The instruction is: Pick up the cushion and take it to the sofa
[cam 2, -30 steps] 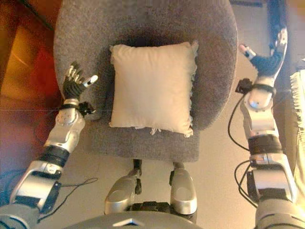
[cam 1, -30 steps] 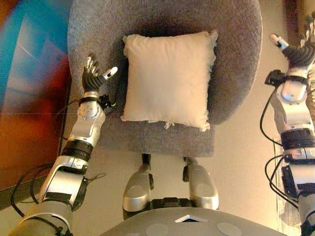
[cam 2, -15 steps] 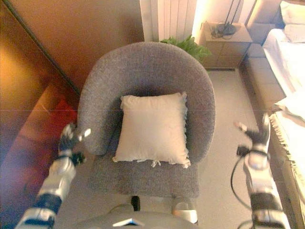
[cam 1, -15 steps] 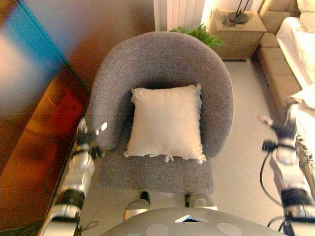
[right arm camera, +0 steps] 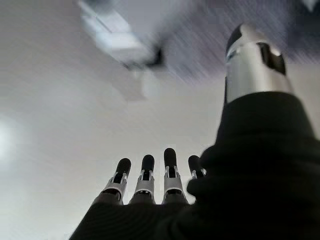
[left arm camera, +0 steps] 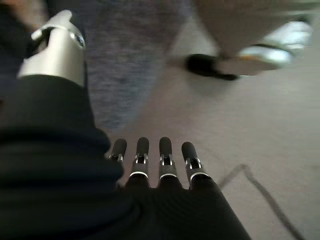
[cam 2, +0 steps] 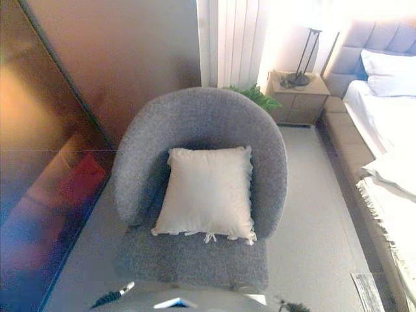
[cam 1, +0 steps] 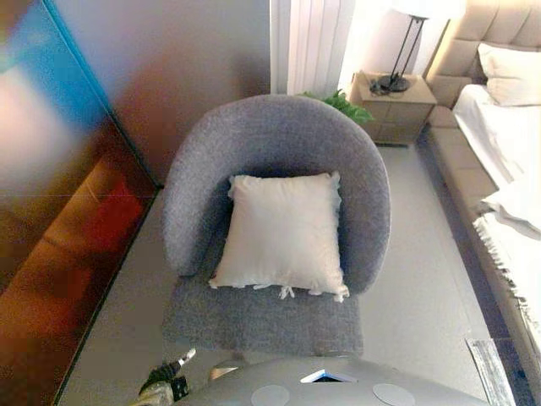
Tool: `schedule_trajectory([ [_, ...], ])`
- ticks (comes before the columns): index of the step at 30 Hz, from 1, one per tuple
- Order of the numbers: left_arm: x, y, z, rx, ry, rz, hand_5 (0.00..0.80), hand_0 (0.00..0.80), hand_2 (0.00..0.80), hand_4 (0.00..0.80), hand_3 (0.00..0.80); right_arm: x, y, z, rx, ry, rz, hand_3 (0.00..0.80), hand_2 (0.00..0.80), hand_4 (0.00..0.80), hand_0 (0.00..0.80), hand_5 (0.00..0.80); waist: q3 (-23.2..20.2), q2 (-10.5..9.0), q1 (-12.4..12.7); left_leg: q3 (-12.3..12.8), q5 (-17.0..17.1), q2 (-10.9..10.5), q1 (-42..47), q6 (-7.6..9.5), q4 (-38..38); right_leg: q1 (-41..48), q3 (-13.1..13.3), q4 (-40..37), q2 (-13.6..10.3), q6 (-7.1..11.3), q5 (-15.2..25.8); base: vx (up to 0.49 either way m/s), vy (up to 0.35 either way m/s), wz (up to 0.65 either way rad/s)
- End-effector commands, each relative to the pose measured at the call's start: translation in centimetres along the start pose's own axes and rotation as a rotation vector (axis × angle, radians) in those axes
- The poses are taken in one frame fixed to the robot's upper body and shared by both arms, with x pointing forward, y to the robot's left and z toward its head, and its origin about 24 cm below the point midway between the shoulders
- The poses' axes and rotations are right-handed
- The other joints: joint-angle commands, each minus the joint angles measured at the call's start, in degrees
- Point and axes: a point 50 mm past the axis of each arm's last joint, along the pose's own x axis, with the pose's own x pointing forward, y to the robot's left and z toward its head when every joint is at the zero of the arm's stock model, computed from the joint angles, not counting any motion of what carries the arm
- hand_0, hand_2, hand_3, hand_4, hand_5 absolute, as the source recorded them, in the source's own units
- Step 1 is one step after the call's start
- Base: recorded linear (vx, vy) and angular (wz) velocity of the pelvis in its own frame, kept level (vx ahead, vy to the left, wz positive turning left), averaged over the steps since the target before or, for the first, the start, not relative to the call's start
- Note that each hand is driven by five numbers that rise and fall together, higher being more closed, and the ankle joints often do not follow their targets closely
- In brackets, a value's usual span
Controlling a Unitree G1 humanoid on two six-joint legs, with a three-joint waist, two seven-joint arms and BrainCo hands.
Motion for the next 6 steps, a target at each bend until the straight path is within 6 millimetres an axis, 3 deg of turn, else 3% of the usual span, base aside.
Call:
schedule_trajectory([
  [1, 0.1, -1.2, 1.1, 0.091, 0.04, -0.013, 0.0, 0.0, 0.0, 0.0, 0.0, 0.0, 0.6, 2.1, -0.069, -0.008, 0.044, 0.0, 0.0, 0.0, 0.0, 0.0, 2.55, -1.34, 0.83, 0.05, -3.73, -3.69, 0.14, 3.13, 0.43, 6.35, -1.89, 0.4, -0.66, 1.56, -7.05, -0.035, 0.029, 0.0],
  [6, -0.1, -1.9, -0.4, 0.136, 0.144, -0.054, 0.0, 0.0, 0.0, 0.0, 0.0, 0.0, 0.9, 2.1, -0.097, 0.002, 0.049, 0.0, 0.0, 0.0, 0.0, 0.0, 2.48, -1.27, 0.7, 0.24, -4.04, -3.77, 0.22, 3.31, 0.43, 6.38, -1.86, 0.4, -0.78, 1.78, -7.04, -0.014, 0.011, 0.0],
])
